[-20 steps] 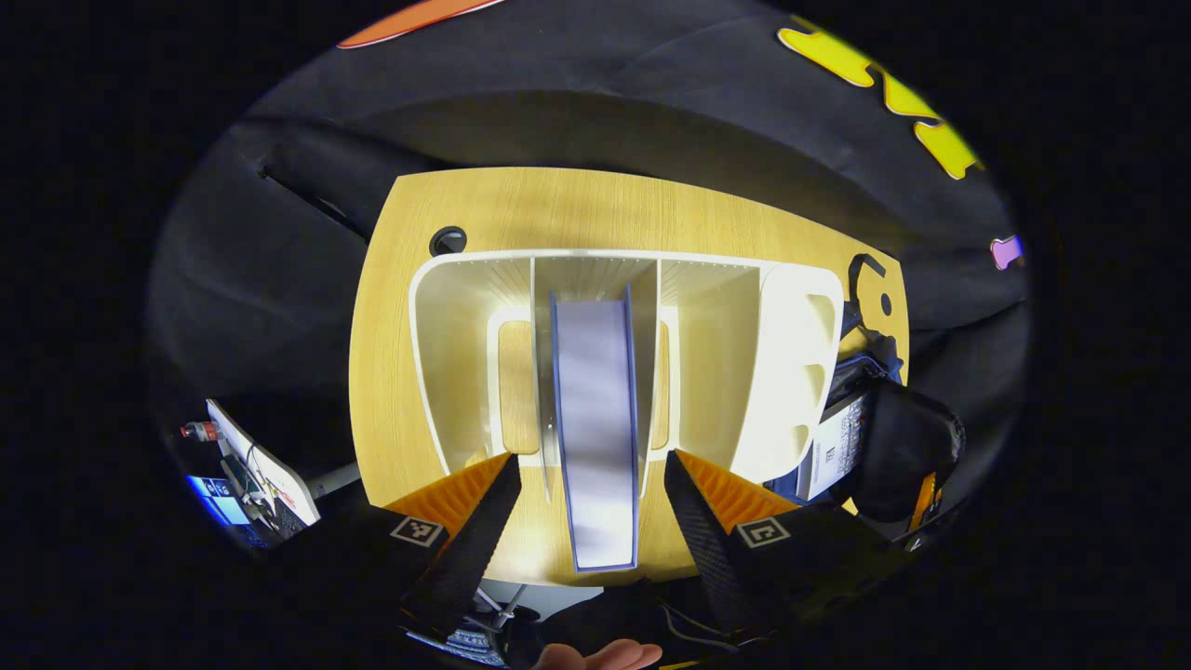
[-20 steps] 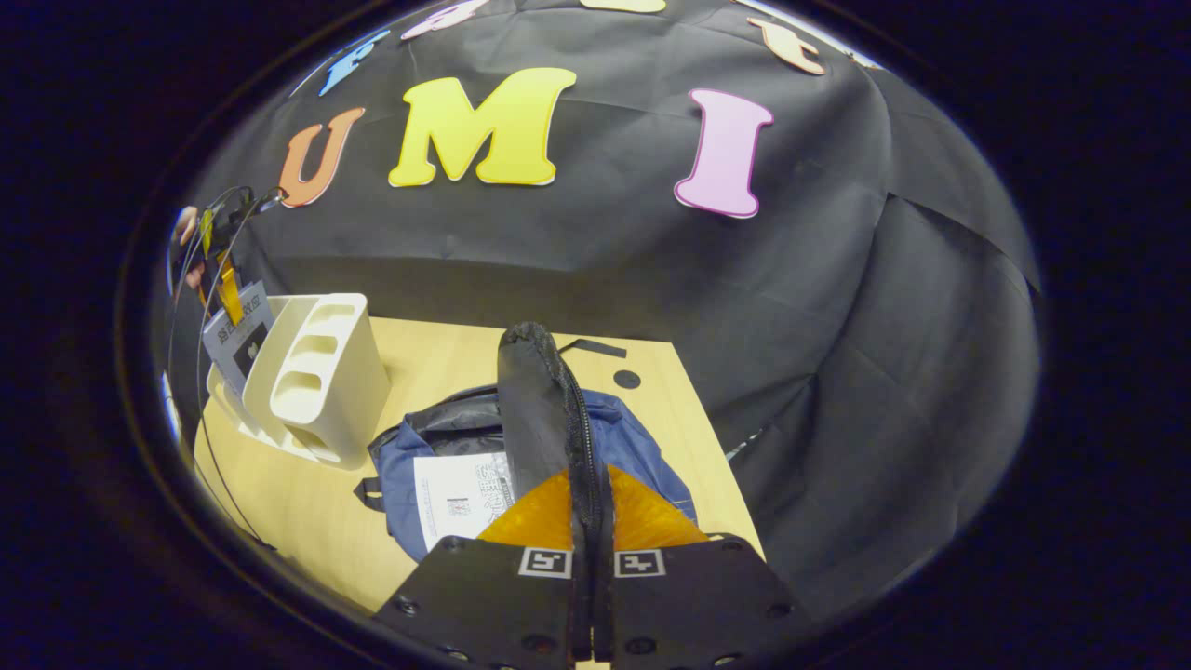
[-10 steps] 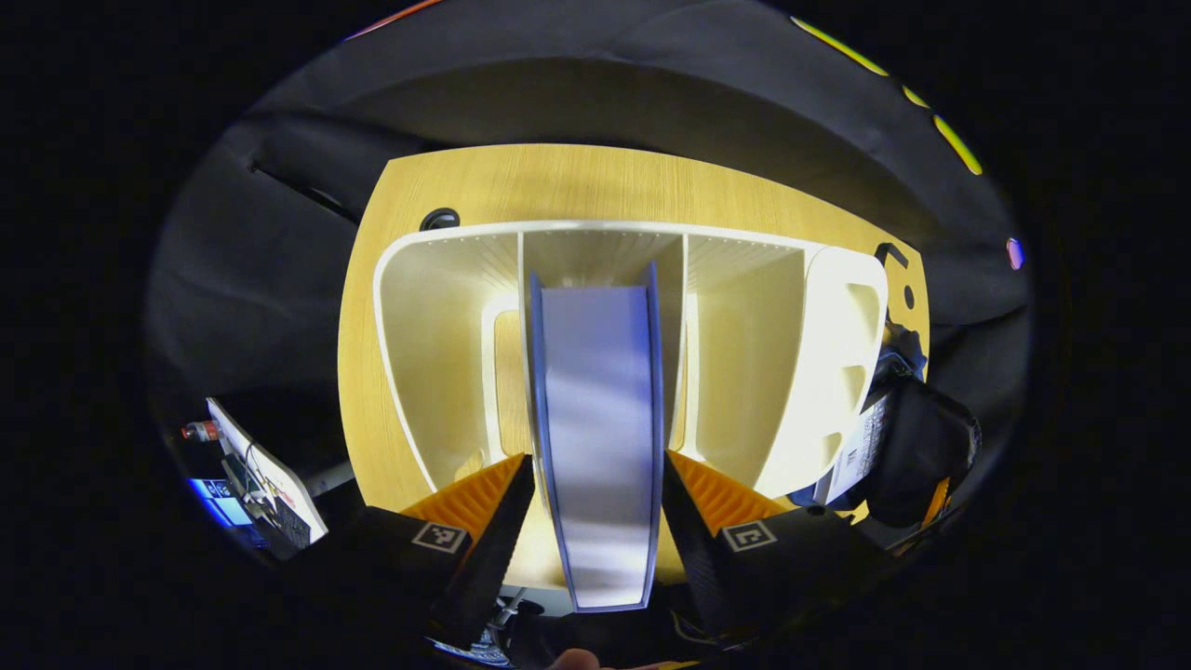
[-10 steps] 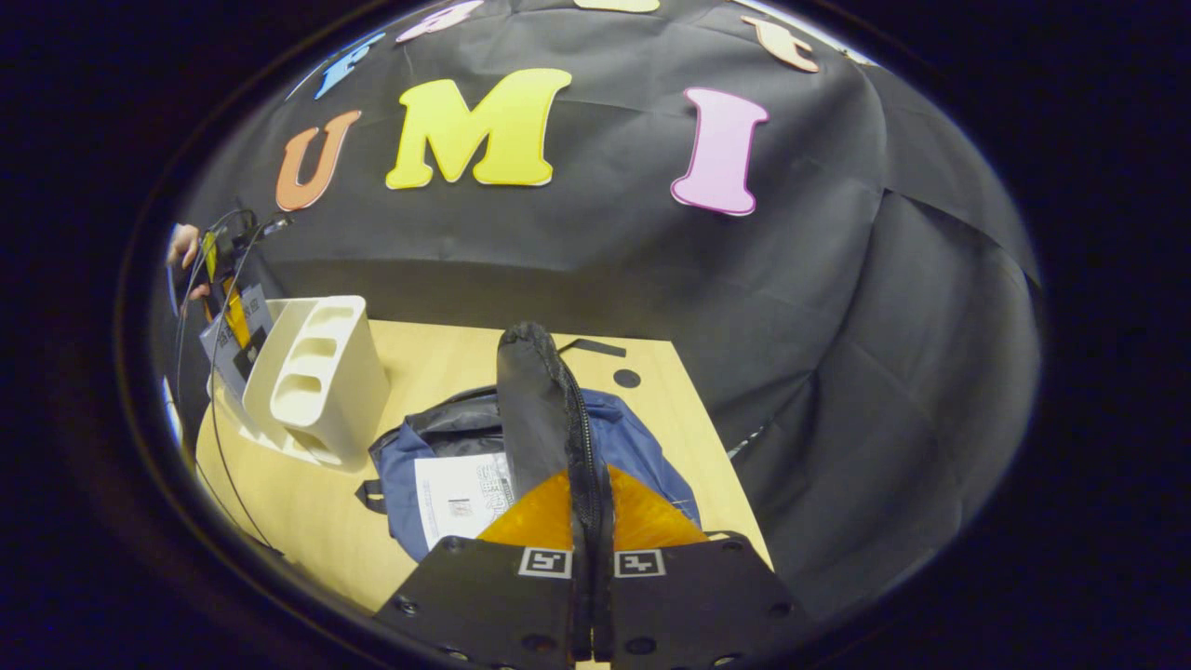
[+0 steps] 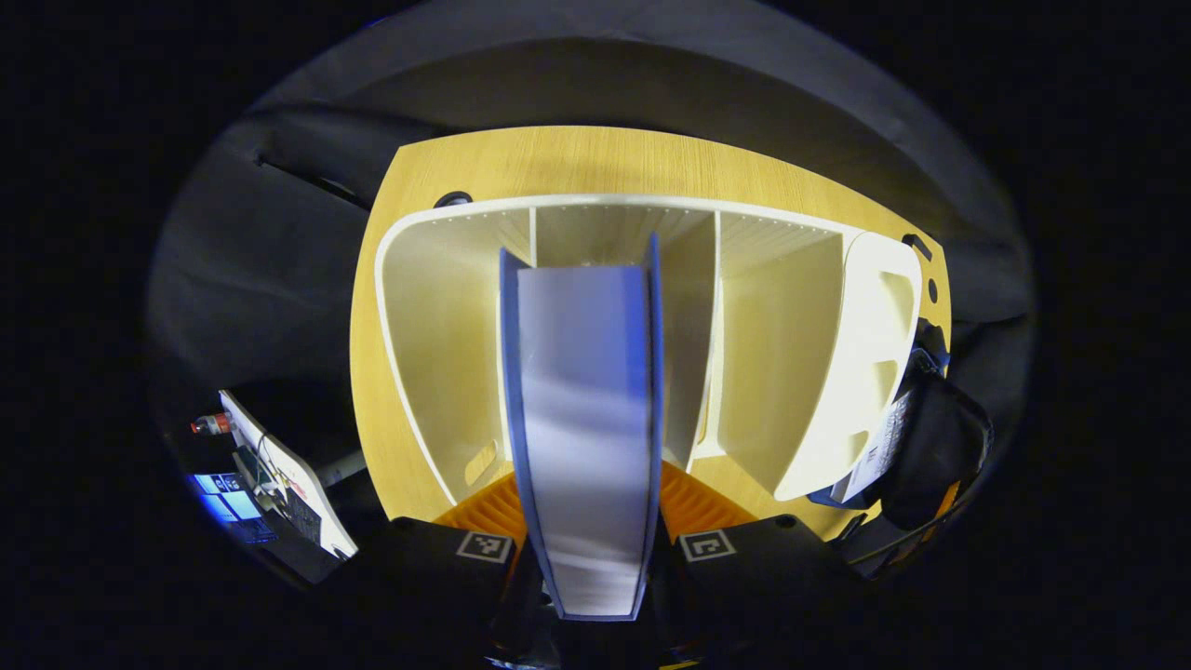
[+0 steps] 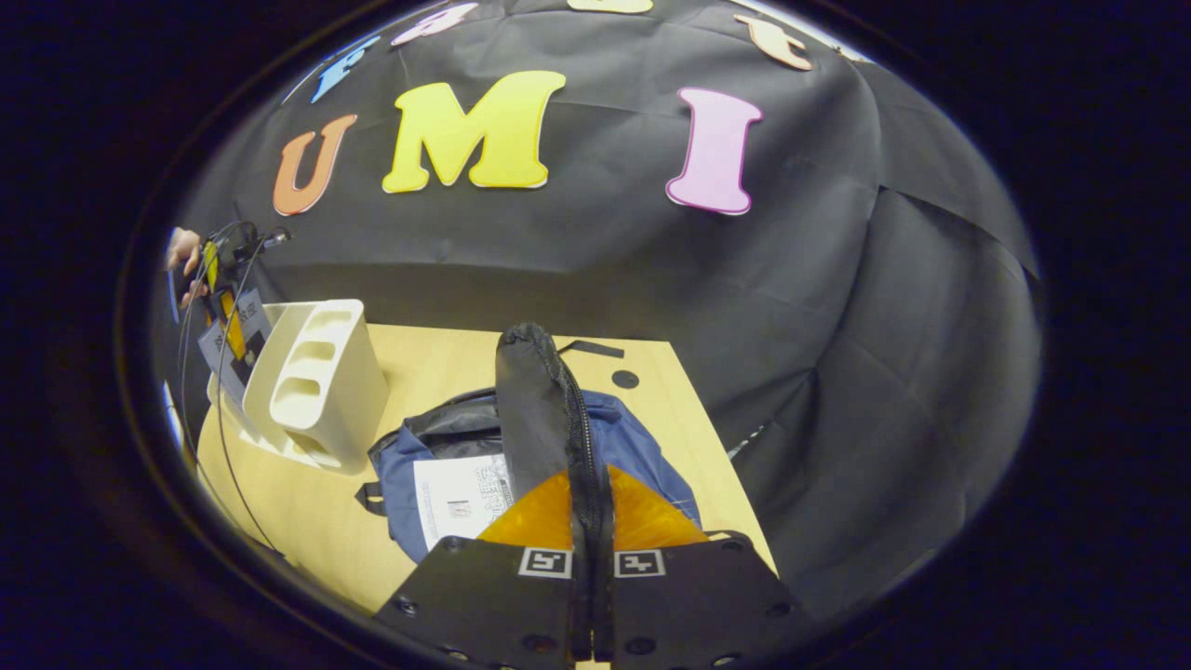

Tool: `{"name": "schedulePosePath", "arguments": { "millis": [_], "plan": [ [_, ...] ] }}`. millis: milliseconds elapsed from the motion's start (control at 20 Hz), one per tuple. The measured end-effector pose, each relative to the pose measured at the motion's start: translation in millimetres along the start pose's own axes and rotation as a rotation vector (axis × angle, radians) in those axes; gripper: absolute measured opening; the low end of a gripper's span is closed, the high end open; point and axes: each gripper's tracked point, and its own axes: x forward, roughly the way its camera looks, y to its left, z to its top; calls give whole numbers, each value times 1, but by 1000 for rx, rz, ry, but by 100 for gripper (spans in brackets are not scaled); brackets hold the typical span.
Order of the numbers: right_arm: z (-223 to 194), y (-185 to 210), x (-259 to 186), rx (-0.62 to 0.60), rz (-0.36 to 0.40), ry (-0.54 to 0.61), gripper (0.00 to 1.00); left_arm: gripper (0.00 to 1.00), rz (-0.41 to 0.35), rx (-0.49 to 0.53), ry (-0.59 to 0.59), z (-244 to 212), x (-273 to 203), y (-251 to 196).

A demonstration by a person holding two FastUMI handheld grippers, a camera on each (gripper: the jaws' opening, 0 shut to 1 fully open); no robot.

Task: Open the schoolbag, grab two books from the bookshelf and put them into the schoolbag.

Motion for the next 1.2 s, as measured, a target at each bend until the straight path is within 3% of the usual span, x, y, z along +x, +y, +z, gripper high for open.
{"name": "schedulePosePath", "arguments": {
  "millis": [250,700,950,1200],
  "plan": [
    [-1,0,1,-15,1,-4,5,45,-21,-51,-15,-18,-24,-1],
    [-2,6,1,-36,19,2,2,45,-98,-36,-184,-92,-130,15],
    [-1,8,0,-33,27,8,5,44,-282,-64,-298,-112,-178,-12],
    [-2,9,-1,-35,26,21,2,44,-512,-148,-311,-125,-182,-47]
  ]
}}
